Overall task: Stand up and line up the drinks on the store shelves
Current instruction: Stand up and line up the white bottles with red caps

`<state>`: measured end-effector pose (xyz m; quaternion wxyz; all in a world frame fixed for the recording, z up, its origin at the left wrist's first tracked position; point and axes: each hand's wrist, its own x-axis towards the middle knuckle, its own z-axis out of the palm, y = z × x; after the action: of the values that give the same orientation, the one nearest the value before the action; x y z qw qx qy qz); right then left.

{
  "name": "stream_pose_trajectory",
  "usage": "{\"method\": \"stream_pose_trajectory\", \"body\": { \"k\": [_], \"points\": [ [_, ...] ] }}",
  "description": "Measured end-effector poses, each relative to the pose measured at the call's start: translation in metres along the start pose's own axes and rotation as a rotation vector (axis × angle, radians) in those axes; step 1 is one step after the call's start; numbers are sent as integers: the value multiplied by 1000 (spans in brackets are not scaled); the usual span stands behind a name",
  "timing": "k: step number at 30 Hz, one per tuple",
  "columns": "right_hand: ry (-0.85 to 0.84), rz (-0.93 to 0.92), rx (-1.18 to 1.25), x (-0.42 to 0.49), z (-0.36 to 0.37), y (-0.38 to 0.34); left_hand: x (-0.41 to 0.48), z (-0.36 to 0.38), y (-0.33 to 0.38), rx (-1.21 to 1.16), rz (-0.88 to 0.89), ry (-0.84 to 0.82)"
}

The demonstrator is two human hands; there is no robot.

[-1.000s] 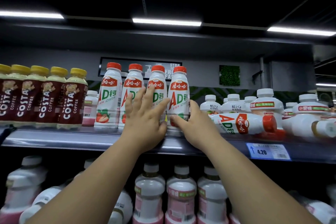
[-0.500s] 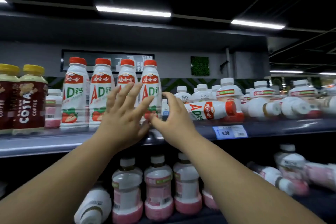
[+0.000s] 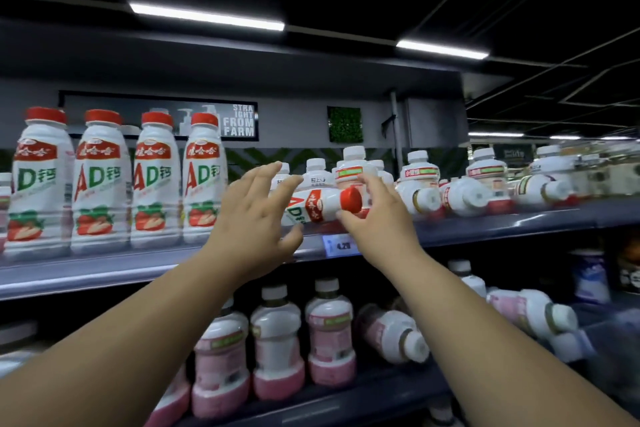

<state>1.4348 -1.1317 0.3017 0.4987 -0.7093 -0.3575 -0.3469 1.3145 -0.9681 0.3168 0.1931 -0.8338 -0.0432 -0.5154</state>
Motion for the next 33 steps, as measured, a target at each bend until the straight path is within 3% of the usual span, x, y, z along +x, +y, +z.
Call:
{"method": "stream_pose_trajectory", "body": {
  "k": [2,7,12,19,33],
  "points": [
    [-51,17,60,2,6,7,3,7,4,30,-24,-29],
    [7,-97,215,5,17,0,3,9,-3,113,-74,-63],
    [-52,-241,362,24,26,-32,0,-8,-31,224,-110,17],
    [-92,-69,663,76,33,-88,-12,-18,-71,381,-295,-80],
    [-419,45,441,63,84,-82,-28,-6,-91,330,-348,-142]
  ]
}}
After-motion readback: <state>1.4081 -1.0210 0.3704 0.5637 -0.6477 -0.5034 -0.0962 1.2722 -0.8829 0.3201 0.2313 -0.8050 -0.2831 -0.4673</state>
